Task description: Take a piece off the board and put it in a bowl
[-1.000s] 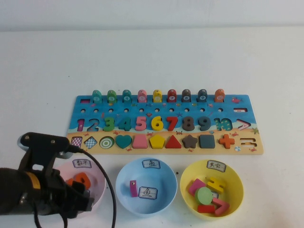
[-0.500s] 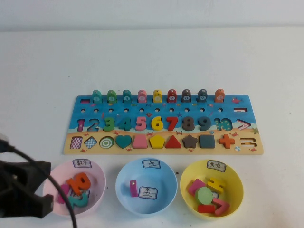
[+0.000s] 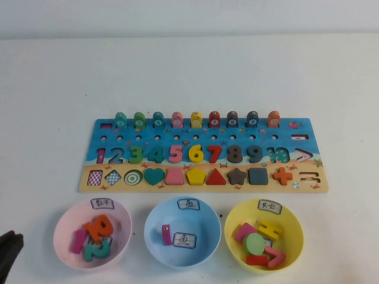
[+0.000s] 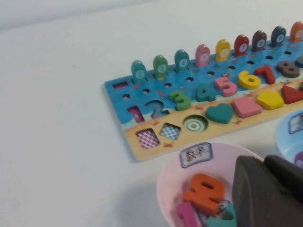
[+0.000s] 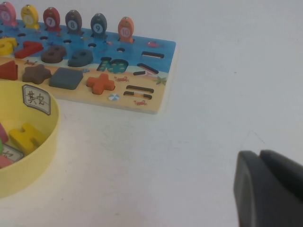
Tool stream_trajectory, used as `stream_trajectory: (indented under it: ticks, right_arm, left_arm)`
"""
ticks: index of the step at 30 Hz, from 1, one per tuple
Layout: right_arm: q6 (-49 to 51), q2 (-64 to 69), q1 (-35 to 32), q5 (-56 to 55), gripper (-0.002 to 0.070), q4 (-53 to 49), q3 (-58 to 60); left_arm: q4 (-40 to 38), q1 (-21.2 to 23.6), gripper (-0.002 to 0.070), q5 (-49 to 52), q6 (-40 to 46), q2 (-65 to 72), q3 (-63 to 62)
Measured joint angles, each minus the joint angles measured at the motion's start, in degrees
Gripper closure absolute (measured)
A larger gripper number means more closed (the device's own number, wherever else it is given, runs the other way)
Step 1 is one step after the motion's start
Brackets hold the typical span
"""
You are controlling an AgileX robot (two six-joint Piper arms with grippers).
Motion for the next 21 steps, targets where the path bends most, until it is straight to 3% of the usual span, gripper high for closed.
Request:
stream_trajectory:
  ticks: [4,15,18,21]
  right_arm:
    - [0.0,0.0,0.0,0.0,0.0694,0.0,0.0]
    - [0.0,0.0,0.0,0.11,0.0694,0.0,0.0]
    - [0.0,0.0,0.0,0.11,0.0694,0.0,0.0]
    - [0.0,0.0,0.0,0.11,0.0694,0.0,0.0]
  left_arm:
    - [2.99,0.0,0.0675,-0.87,0.01,-1.0,0.34]
    - [1.94,0.0,0.0676,-4.73,-4.6,-2.13,2.32]
    - [-1.51,2.42,0.0676,-8.54,-0.08,-5.07,4.76]
    - [-5.44,7.98,0.0676,-13.3,5.26,-9.19,7.57]
